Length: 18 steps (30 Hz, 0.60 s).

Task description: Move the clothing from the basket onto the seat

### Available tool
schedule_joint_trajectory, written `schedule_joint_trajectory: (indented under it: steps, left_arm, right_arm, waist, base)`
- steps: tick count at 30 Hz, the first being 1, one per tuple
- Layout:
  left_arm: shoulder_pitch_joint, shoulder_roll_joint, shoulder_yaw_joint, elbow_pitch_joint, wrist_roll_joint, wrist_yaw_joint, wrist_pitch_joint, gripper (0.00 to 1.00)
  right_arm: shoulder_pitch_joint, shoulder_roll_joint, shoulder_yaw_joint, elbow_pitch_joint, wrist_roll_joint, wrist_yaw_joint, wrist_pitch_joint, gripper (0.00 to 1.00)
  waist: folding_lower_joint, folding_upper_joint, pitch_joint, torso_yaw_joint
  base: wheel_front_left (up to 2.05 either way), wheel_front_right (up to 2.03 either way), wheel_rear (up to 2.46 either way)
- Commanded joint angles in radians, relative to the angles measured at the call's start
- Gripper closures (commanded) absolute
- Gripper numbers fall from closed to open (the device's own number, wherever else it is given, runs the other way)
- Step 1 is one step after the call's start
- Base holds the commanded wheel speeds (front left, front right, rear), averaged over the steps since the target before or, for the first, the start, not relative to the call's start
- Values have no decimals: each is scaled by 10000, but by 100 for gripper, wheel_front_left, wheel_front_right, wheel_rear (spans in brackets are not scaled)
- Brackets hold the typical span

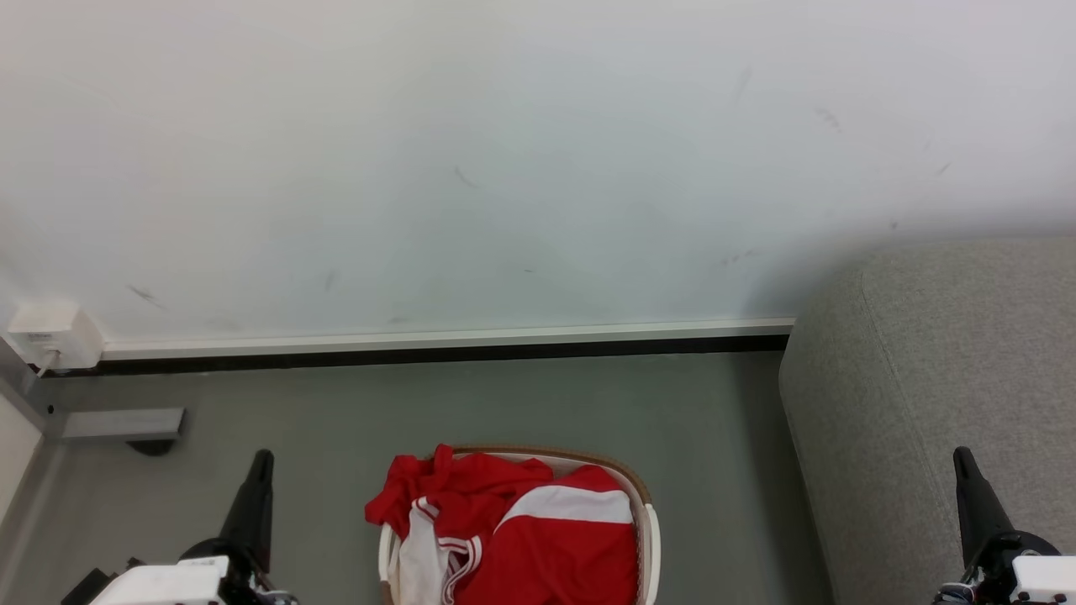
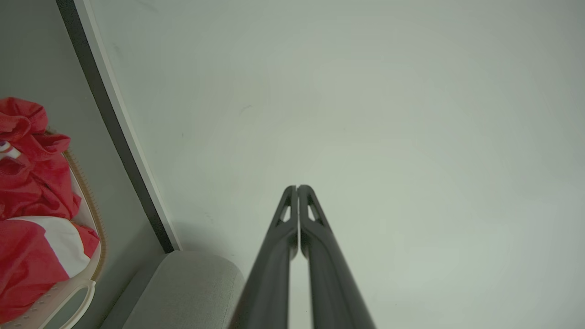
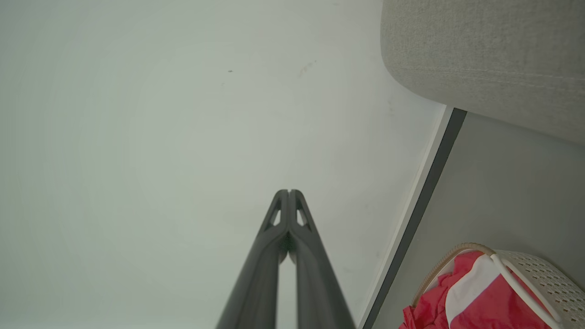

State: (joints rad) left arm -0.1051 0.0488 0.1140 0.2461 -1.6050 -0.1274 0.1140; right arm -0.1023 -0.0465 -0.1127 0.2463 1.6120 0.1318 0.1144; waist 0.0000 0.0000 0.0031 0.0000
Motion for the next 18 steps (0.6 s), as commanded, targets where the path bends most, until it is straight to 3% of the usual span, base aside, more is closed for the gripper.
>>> schedule_joint_trajectory:
  steps: [1,18]
  left_arm:
    - [-83,25,11,-30,-150,-66,32,100]
    - [-84,25,10,-30,-150,-66,32,100]
  right_arm:
    - [-137,-73,-35,-45,22,-22,21,100]
    - [-137,-74,-35,-45,22,-22,21,100]
  waist:
    - [0,0,0,0]
    - [0,0,0,0]
  base:
    - [0,0,0]
    - [0,0,0]
